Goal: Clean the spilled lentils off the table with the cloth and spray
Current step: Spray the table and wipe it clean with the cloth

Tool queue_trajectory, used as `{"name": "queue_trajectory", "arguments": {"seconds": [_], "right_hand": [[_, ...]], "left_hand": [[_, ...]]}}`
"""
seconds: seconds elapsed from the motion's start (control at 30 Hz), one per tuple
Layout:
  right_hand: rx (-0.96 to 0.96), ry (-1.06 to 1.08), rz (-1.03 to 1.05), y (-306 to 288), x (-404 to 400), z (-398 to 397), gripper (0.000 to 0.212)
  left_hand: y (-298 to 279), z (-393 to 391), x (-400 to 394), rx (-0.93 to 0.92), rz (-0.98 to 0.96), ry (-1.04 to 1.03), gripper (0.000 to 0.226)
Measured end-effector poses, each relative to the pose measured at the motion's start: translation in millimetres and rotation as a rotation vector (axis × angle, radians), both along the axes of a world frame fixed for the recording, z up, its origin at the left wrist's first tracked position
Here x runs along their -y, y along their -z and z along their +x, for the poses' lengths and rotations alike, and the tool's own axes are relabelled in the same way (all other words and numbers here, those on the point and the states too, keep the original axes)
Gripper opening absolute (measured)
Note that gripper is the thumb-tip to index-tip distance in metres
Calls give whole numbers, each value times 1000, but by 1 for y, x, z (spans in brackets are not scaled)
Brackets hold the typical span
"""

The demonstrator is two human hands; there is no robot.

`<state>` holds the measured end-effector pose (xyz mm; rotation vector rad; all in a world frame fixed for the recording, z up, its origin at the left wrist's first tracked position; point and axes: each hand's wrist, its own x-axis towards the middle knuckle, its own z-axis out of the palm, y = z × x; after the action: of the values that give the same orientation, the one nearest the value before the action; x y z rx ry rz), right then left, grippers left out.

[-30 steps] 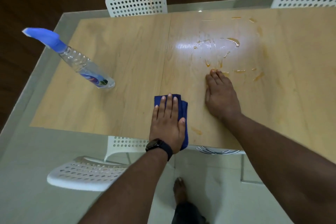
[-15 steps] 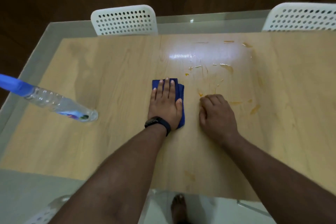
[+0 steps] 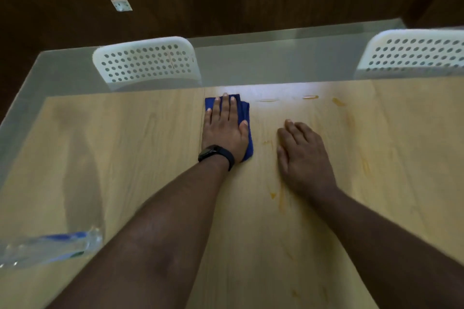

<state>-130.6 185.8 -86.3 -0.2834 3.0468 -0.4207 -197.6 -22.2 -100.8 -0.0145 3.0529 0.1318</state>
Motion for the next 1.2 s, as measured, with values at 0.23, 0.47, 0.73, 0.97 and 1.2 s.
{"name": "queue_trajectory", "arguments": {"seconds": [0.23,0.47,0.73,0.97,1.2], "right_hand": [[38,6,-12,2,-2,-6,61],[70,3,-24,-1,-3,-6,62],[62,15,-12,2,0,-8,62],[49,23,-32,0,-4,-7,61],[30,19,-25,4,-2,-7,59]], "left_hand": [[-7,-44,-29,32,11,30,70],[-6,8,16,49,25,172,71],[-8,-62,-21,28,6,69,70],[-8,-1,-34,61,34,216,70],[-8,-21,2,17,-1,176,70]]}}
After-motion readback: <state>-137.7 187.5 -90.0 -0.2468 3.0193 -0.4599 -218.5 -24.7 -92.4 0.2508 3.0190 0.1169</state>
